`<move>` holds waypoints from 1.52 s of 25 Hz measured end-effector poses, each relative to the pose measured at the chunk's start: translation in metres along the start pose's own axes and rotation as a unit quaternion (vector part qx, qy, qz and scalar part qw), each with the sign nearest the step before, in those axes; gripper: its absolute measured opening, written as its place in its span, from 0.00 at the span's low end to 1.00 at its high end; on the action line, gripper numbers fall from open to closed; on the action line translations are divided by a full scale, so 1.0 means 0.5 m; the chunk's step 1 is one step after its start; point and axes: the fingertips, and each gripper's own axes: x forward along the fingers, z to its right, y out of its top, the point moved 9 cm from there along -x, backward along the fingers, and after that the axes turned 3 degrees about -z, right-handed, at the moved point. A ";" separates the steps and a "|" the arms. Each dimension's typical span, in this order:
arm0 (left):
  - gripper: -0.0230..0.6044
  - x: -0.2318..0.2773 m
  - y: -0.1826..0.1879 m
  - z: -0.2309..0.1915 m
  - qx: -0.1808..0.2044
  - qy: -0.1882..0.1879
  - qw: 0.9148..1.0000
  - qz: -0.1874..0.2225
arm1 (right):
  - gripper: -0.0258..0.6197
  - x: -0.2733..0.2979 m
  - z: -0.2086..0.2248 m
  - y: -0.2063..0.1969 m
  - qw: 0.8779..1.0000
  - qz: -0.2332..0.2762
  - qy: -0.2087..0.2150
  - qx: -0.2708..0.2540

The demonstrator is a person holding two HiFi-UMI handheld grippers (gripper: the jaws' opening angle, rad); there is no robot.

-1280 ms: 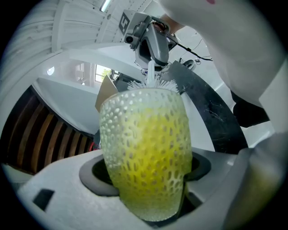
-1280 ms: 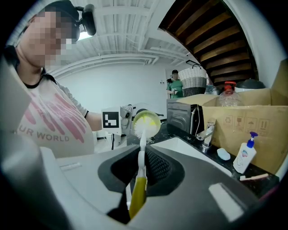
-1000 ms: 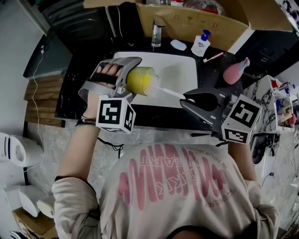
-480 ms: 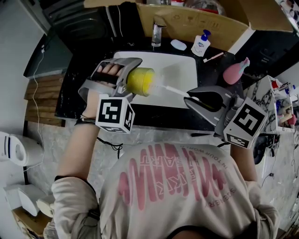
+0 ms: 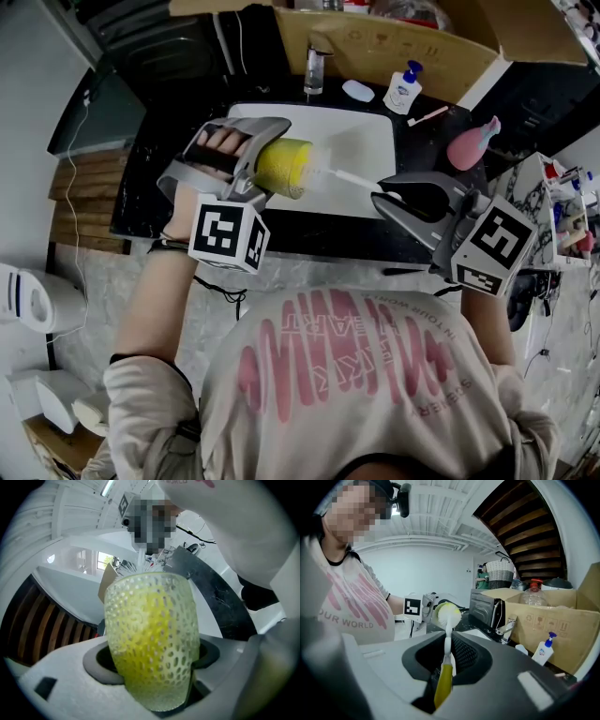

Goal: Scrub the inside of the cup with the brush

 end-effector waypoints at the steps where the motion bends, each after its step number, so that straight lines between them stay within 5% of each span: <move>1: 0.64 -0.002 0.001 -0.001 0.001 0.002 1.000 0.001 | 0.12 0.000 0.001 -0.001 1.000 0.002 0.002 0.005; 26: 0.63 -0.021 0.004 -0.015 -0.002 0.053 0.998 0.020 | 0.11 0.012 0.016 -0.038 0.987 0.032 0.074 0.139; 38: 0.63 -0.014 -0.010 -0.020 -0.014 0.066 0.998 0.009 | 0.11 0.019 0.010 -0.032 0.982 0.032 0.099 0.156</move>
